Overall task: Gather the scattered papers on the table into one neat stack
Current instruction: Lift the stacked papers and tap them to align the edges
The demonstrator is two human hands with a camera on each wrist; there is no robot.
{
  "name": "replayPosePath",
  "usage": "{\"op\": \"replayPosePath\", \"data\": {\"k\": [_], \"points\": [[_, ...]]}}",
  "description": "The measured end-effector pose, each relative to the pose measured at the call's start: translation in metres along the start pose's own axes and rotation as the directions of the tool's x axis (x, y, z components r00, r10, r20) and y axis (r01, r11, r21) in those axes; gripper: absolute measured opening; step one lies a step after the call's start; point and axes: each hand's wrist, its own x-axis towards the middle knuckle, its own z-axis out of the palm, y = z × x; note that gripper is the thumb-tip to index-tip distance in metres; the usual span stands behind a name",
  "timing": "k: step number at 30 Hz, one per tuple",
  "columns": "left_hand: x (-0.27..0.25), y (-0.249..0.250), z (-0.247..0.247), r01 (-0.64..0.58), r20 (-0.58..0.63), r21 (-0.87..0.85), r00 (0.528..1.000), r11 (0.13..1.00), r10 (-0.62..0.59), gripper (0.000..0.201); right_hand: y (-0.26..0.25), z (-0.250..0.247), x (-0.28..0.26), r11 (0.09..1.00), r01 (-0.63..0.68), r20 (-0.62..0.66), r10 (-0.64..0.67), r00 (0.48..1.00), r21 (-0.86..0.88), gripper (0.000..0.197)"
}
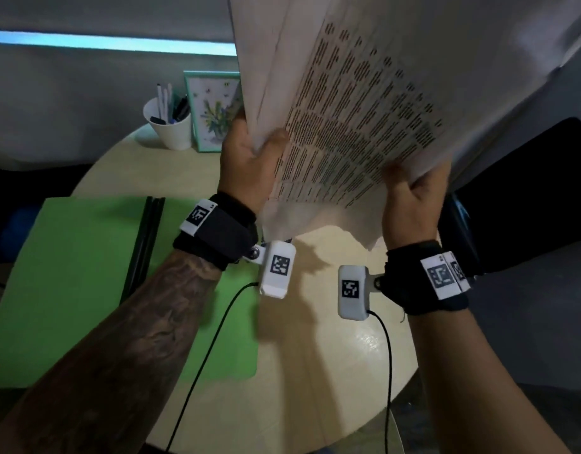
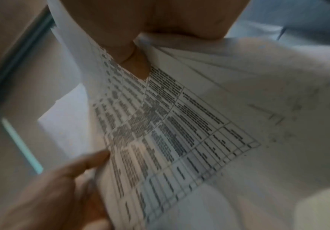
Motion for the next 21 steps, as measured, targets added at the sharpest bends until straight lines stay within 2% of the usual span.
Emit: {"op": "replayPosePath", "data": {"k": [3, 5, 8, 11, 14, 17, 21], "points": [[0.006, 0.000, -0.009, -0.012, -0.028, 0.007, 1.000, 1.000, 0.012, 0.029, 0.001, 0.015, 0.004, 0.999, 0.008, 0.061, -0.005, 0.998, -0.052, 0.047], [0.011, -0.004, -0.021, -0.044, -0.024, 0.011, 0.999, 0.999, 0.044, 0.031, 0.006, 0.015, 0.010, 1.000, 0.009, 0.037, -0.008, 0.999, -0.017, 0.038], [0.008, -0.020, -0.031, -0.030, 0.020, 0.063, 0.999, 0.998, 0.029, 0.031, 0.021, 0.011, 0.008, 1.000, -0.011, 0.010, 0.011, 1.000, -0.001, 0.038], [-0.012, -0.065, -0.036, 0.112, 0.069, 0.198, 0.989, 0.974, -0.127, 0.035, 0.055, 0.007, -0.017, 0.991, -0.126, 0.028, 0.127, 0.992, -0.048, 0.042], [-0.037, -0.114, -0.035, 0.261, 0.110, 0.277, 0.948, 0.925, -0.300, 0.034, 0.081, 0.004, -0.038, 0.972, -0.225, 0.005, 0.226, 0.974, -0.065, 0.050], [-0.041, -0.124, -0.021, 0.256, 0.095, 0.299, 0.951, 0.919, -0.295, 0.035, 0.082, 0.010, -0.031, 0.971, -0.226, -0.008, 0.226, 0.974, -0.077, 0.046], [-0.027, -0.103, -0.007, 0.203, 0.089, 0.229, 0.970, 0.952, -0.228, 0.033, 0.070, 0.006, -0.011, 0.984, -0.169, -0.039, 0.167, 0.985, -0.053, 0.043]]}}
